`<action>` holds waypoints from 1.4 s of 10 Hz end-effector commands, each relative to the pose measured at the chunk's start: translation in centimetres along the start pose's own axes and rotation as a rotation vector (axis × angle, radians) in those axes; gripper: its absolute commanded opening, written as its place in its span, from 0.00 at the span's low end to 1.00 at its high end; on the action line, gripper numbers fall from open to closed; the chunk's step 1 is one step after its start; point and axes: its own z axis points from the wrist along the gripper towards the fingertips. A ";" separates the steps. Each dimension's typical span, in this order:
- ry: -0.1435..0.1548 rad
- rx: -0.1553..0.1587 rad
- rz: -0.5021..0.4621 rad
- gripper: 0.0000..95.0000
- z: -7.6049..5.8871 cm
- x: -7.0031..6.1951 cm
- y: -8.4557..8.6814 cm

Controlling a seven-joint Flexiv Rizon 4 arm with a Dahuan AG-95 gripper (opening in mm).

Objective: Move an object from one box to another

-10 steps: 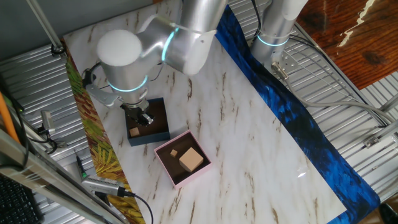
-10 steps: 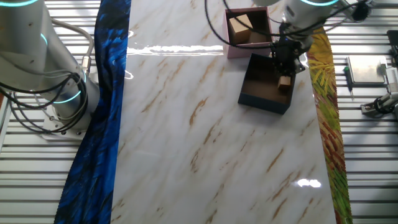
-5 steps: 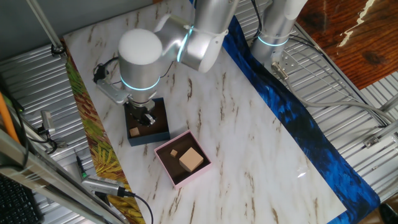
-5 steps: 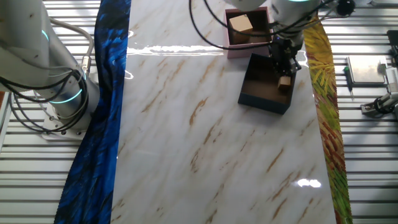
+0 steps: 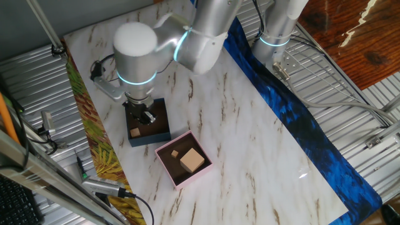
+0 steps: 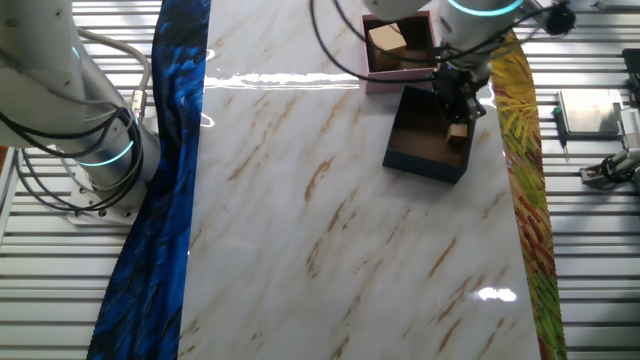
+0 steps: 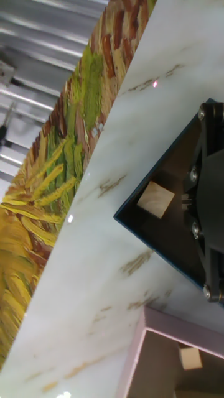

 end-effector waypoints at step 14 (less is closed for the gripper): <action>-0.056 0.032 0.051 0.00 0.1 0.0 0.2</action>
